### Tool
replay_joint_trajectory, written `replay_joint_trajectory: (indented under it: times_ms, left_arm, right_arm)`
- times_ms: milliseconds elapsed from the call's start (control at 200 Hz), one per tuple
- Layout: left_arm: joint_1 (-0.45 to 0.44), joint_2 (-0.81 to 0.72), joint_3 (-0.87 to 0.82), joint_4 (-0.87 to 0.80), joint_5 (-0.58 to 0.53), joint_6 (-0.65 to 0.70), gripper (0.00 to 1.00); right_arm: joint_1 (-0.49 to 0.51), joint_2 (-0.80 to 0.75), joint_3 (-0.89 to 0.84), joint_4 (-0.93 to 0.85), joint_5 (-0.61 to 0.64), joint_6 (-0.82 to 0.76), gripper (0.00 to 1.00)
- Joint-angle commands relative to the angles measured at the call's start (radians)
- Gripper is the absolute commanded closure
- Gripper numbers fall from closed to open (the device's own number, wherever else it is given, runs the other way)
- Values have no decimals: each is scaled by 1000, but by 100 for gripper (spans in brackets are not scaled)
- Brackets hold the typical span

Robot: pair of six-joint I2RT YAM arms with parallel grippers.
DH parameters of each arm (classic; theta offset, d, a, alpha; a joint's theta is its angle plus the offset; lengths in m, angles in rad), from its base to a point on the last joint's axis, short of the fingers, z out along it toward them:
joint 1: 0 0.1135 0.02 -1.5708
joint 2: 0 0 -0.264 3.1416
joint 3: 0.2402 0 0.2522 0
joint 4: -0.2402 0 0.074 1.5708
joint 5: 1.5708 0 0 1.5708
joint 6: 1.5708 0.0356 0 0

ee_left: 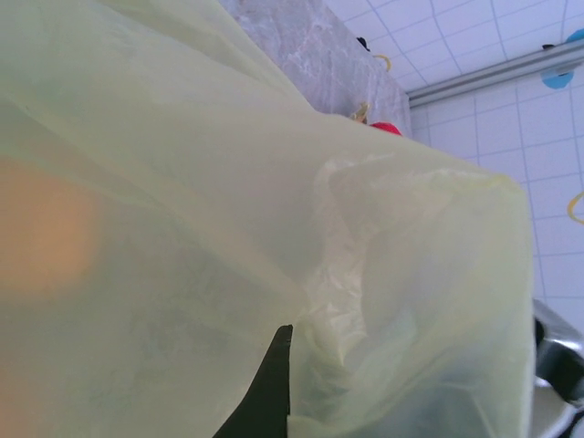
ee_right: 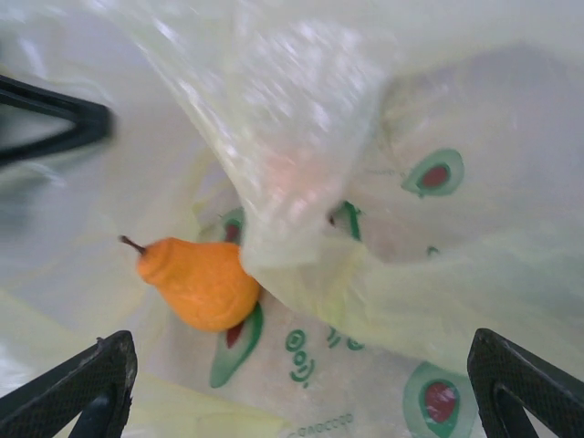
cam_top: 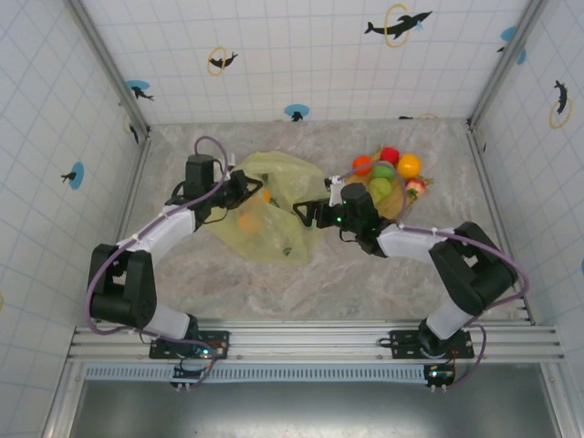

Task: Place the fruits into the plastic bag

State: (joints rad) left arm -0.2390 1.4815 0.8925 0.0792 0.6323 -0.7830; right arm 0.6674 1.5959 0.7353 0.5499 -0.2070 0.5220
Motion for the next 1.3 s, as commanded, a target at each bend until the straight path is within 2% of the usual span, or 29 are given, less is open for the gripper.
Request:
replay_joint_trajectory:
  times_ms: [0,120,180,310,440,600,1061,1296]
  left_arm:
    - [11,10,-7,-15,-14,27,100]
    - [12,8,-7,-17,-17,29,100]
    - [12,8,-7,-17,-16,27,100]
    - [12,8,-6,-16,-11,26,100]
    - [12,7,-6,-16,-12,26,100]
    - [12,8,-6,-15,-9,25,100]
    - [14,2,-6,-15,-5,24,100]
    - [13,2,-6,-15,-3,24,100]
  right_arm:
    - [-18,-86,-42,12,-27,-64,5]
    - [-58,-192,-80,-48,13,-137,4]
    - [-80,-246,-85,-117,114,-188,4]
    - [-133,-297,-46,-335,433,-271,3]
    - [-243,-279,-30,-438,525,-241,1]
    - [-313,-196,5,-461,531,-178,0]
    - [-350,124,208,-466,508,-136,0]
    - [-364,236,292,-496,481,-138,7]
